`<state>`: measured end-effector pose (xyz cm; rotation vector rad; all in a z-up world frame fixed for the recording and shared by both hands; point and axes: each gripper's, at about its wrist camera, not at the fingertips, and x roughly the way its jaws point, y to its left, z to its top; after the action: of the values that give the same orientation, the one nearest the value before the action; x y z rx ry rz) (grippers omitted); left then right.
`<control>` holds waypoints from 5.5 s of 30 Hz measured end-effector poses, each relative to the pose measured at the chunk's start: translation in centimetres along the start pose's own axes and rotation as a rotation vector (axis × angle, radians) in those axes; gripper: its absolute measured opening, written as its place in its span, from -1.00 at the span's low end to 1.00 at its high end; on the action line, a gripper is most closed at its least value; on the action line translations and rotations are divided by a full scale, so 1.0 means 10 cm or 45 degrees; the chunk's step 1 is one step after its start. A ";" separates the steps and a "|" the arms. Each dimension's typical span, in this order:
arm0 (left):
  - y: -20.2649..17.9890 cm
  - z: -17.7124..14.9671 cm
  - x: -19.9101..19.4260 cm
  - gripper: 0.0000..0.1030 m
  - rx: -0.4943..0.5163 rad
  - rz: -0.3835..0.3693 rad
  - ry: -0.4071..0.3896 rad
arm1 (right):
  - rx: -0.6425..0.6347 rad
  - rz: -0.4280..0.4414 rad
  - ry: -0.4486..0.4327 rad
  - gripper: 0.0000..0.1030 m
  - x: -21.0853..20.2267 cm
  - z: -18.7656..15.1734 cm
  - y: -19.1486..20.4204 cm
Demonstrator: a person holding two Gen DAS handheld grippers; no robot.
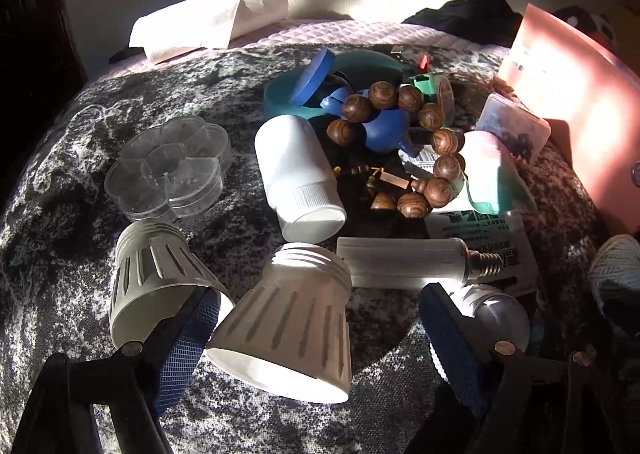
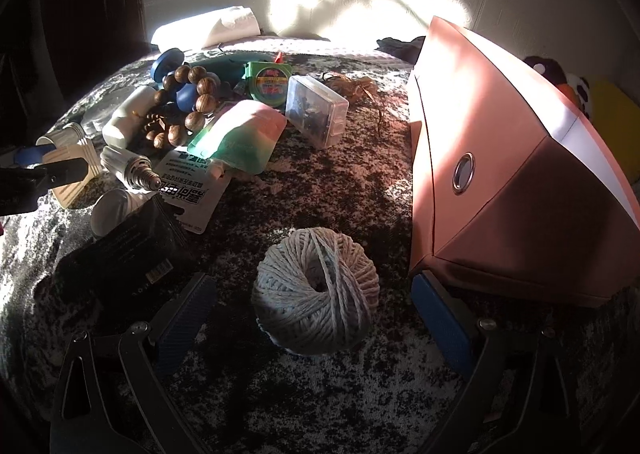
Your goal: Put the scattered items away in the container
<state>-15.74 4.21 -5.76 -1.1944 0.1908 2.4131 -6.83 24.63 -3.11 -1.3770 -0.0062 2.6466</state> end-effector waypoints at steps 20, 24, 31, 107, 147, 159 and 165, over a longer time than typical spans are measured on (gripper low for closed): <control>0.06 -0.01 -0.15 0.19 -0.046 0.017 -0.041 | 0.185 0.183 0.086 0.24 0.18 0.03 -0.16; -0.03 -0.01 -0.22 0.19 -0.024 0.027 -0.044 | 0.134 0.167 0.005 0.23 0.00 0.07 -0.07; -0.11 0.00 -0.42 0.19 -0.013 0.040 -0.074 | 0.092 0.186 -0.069 0.23 -0.25 0.09 0.07; -3.27 1.37 -0.58 0.74 0.193 -0.173 -0.233 | 0.606 -0.386 -0.586 0.69 -1.51 0.51 -2.80; 0.03 -0.58 -0.66 0.83 -0.233 0.121 0.017 | -0.162 0.215 -0.187 0.67 -0.37 -0.10 0.82; -0.07 -0.57 -0.51 0.83 -0.186 0.100 0.064 | -0.251 0.187 -0.102 0.65 0.04 -0.09 1.14; -0.09 -0.57 -0.47 0.83 -0.184 0.099 0.074 | -0.206 0.178 -0.067 0.07 0.13 -0.08 1.09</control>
<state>-8.72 1.71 -5.56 -1.3447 0.0830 2.4972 -8.43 13.97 -5.41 -1.4025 -0.1379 2.8529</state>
